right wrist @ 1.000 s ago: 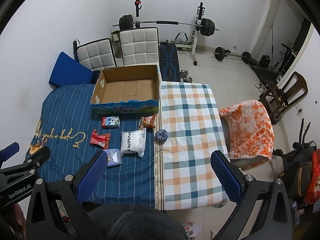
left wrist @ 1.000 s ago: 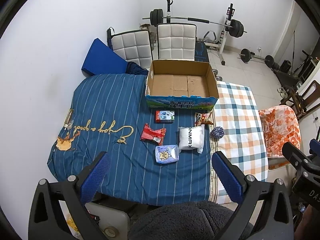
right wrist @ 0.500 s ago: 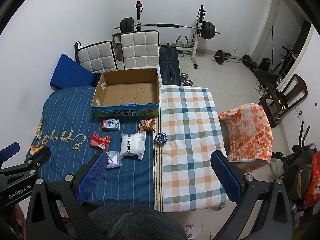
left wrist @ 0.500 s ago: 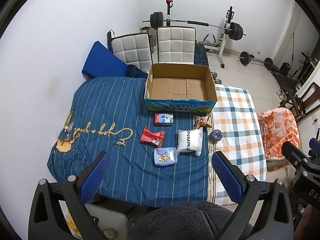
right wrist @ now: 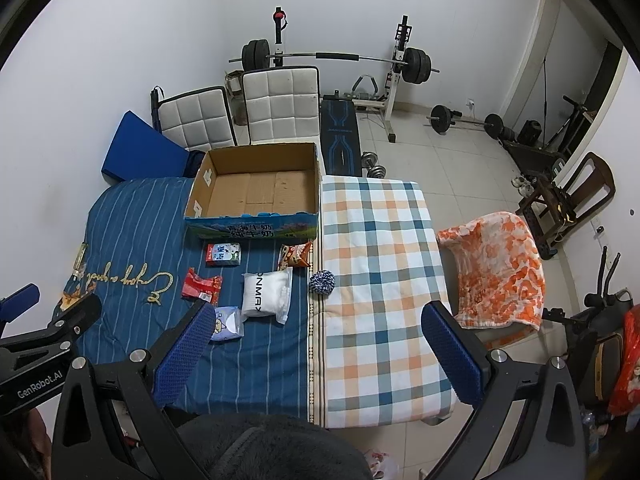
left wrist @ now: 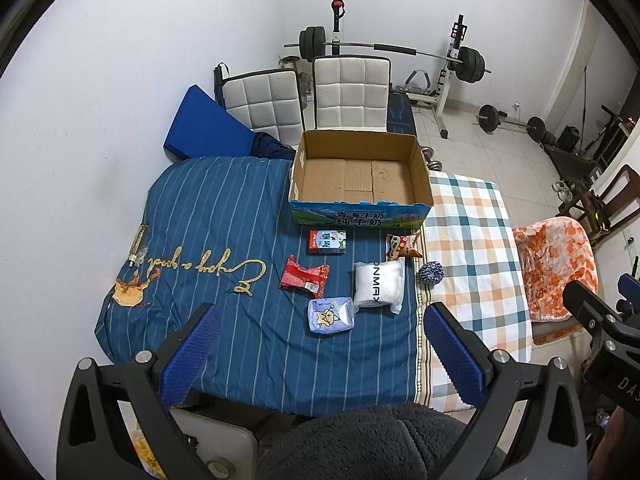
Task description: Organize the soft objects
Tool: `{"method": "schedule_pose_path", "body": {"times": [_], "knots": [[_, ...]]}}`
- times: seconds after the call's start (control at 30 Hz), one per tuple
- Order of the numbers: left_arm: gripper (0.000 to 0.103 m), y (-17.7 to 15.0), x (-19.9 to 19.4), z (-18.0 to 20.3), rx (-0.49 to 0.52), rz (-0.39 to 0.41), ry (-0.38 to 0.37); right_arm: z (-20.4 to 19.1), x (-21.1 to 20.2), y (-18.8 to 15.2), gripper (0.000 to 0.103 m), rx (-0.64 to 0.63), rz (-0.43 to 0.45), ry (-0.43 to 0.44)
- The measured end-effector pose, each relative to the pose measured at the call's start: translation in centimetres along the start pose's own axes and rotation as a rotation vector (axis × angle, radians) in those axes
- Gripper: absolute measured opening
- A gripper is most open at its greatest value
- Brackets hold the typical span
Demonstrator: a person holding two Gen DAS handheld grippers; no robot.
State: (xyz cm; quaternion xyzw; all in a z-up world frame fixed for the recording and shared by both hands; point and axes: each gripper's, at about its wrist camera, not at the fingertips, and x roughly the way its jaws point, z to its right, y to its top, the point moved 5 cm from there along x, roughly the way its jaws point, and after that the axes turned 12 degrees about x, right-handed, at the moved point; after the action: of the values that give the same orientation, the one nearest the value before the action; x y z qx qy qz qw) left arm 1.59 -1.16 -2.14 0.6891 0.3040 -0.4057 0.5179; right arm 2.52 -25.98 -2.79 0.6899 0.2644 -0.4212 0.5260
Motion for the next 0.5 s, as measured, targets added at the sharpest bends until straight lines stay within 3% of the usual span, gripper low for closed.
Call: {"method": "schedule_pose_path", "body": {"times": [0.5], "knots": [[0.103, -0.28, 0.36, 0.14, 0.009, -0.012, -0.009, -0.13, -0.28, -0.04, 0.103, 0.001, 0.005, -0.003]]}}
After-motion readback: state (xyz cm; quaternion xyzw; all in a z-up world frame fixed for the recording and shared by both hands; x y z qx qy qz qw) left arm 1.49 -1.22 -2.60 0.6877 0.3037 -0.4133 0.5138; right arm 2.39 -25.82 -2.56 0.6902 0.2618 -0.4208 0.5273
